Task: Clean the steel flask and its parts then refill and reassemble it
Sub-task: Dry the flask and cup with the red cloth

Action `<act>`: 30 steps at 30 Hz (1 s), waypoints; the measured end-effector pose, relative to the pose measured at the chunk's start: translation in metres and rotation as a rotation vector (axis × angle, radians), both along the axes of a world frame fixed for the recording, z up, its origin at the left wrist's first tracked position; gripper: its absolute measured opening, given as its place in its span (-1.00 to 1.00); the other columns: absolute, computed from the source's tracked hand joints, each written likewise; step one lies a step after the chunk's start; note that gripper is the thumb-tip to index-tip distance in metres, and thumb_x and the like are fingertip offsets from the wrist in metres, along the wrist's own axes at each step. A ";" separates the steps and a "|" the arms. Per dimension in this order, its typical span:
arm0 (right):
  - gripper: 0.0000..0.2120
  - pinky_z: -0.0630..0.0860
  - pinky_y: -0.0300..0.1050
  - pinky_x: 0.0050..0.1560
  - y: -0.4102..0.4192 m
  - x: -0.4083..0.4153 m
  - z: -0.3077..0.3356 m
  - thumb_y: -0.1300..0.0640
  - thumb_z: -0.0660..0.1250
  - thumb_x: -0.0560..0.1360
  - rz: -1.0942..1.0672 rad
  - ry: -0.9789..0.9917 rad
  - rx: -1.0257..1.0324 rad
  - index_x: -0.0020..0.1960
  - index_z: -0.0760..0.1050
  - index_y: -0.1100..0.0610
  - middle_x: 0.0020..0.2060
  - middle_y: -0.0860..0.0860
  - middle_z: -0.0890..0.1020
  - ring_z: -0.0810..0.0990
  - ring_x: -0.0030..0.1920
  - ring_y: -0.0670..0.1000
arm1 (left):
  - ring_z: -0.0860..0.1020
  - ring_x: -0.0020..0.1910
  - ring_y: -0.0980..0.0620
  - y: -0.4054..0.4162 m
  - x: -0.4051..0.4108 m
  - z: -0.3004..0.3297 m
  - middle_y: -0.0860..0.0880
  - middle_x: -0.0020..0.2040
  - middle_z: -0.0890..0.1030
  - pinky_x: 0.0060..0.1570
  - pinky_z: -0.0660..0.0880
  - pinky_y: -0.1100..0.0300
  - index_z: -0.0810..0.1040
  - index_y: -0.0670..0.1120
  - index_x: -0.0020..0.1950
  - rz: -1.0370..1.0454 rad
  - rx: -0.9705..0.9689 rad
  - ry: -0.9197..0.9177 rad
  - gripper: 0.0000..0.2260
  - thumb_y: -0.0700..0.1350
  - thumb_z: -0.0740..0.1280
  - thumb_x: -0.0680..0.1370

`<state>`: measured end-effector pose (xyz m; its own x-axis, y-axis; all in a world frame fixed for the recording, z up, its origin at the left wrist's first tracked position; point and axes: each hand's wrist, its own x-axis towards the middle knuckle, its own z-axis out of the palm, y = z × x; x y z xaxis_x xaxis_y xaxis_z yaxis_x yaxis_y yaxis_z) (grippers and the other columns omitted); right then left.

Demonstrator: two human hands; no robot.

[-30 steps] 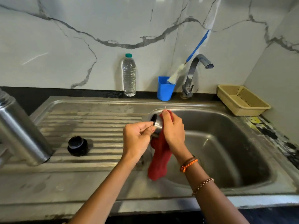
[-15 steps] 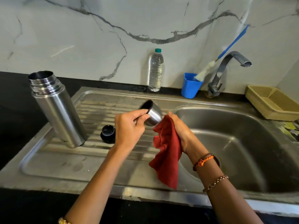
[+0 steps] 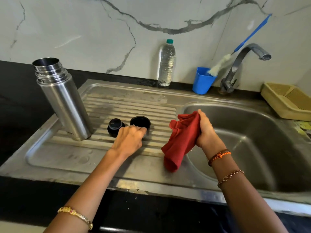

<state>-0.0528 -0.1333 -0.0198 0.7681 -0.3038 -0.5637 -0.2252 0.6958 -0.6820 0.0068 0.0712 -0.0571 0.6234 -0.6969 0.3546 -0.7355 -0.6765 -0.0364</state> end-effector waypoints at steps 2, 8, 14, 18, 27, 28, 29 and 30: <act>-0.37 0.57 0.09 -0.51 0.005 -0.003 -0.002 -0.26 0.03 0.55 0.002 -0.001 0.032 -0.09 0.51 0.31 -0.36 0.31 0.63 0.64 -0.43 0.24 | 0.60 -0.40 -0.18 0.000 -0.007 0.005 -0.15 -0.37 0.62 -0.54 0.40 0.14 0.63 -0.22 -0.18 0.029 0.061 0.058 -0.74 -0.41 0.47 0.18; -0.36 0.60 0.05 -0.38 0.007 -0.005 -0.005 -0.28 0.06 0.53 -0.029 0.040 0.035 -0.02 0.53 0.31 -0.32 0.28 0.64 0.65 -0.38 0.22 | 0.54 0.09 -0.16 -0.004 -0.006 0.026 -0.15 0.08 0.58 -0.07 0.42 0.07 0.52 -0.09 0.21 0.170 0.204 0.230 -0.76 -0.08 0.22 0.58; -0.42 0.55 -0.01 -0.25 -0.003 -0.016 0.006 -0.28 0.10 0.51 -0.114 0.083 -0.088 -0.02 0.57 0.24 -0.24 0.23 0.66 0.63 -0.26 0.17 | 0.56 0.08 -0.18 -0.021 -0.018 0.045 -0.12 0.10 0.62 -0.04 0.46 0.04 0.54 -0.05 0.23 0.125 -0.146 0.165 -0.70 0.03 0.27 0.55; -0.48 0.57 0.01 -0.08 -0.030 -0.031 0.024 -0.28 0.13 0.49 -0.395 0.057 -0.186 0.06 0.59 0.12 -0.05 0.18 0.67 0.64 -0.08 0.15 | 0.63 -0.06 -0.19 -0.062 -0.024 0.049 -0.14 0.01 0.67 -0.08 0.52 0.03 0.63 -0.12 0.12 -0.126 -0.504 0.255 -0.73 -0.09 0.43 0.45; -0.51 0.45 0.05 0.16 -0.152 -0.119 0.028 -0.16 -0.01 0.59 -0.948 -0.133 0.055 0.25 0.43 0.16 0.05 0.09 0.55 0.53 0.15 0.14 | 0.63 -0.02 -0.03 -0.166 -0.075 -0.011 -0.09 -0.03 0.68 0.05 0.53 0.12 0.64 -0.17 0.07 -0.241 -0.597 0.768 -0.77 -0.18 0.45 0.43; -0.55 0.49 0.06 0.09 -0.167 -0.127 0.034 -0.14 0.03 0.59 -0.933 -0.157 0.066 0.20 0.45 0.17 -0.04 0.10 0.56 0.56 0.08 0.16 | 0.63 -0.03 -0.01 -0.180 -0.079 -0.013 -0.09 -0.04 0.67 0.05 0.52 0.16 0.63 -0.16 0.06 -0.213 -0.630 0.853 -0.79 -0.18 0.44 0.44; -0.64 0.54 0.02 -0.06 -0.184 -0.133 0.044 -0.10 0.10 0.58 -0.921 -0.186 0.065 0.06 0.48 0.16 -0.14 0.08 0.56 0.58 -0.07 0.13 | 0.62 -0.04 0.02 -0.197 -0.082 -0.012 -0.08 -0.05 0.67 0.04 0.51 0.22 0.63 -0.16 0.05 -0.189 -0.653 0.940 -0.80 -0.19 0.44 0.45; -0.74 0.54 -0.04 -0.21 -0.199 -0.137 0.053 -0.03 0.17 0.56 -0.908 -0.209 0.040 -0.08 0.47 0.15 -0.22 0.06 0.55 0.57 -0.20 0.08 | 0.62 -0.05 0.06 -0.214 -0.083 -0.010 -0.08 -0.06 0.67 -0.01 0.50 0.30 0.63 -0.15 0.05 -0.174 -0.673 0.997 -0.81 -0.19 0.43 0.45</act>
<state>-0.1902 -0.3323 0.0333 0.3324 -0.8215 -0.4634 0.5418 0.5685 -0.6191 -0.0759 -0.1426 -0.0675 0.7457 -0.6593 0.0959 -0.3230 -0.2319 0.9175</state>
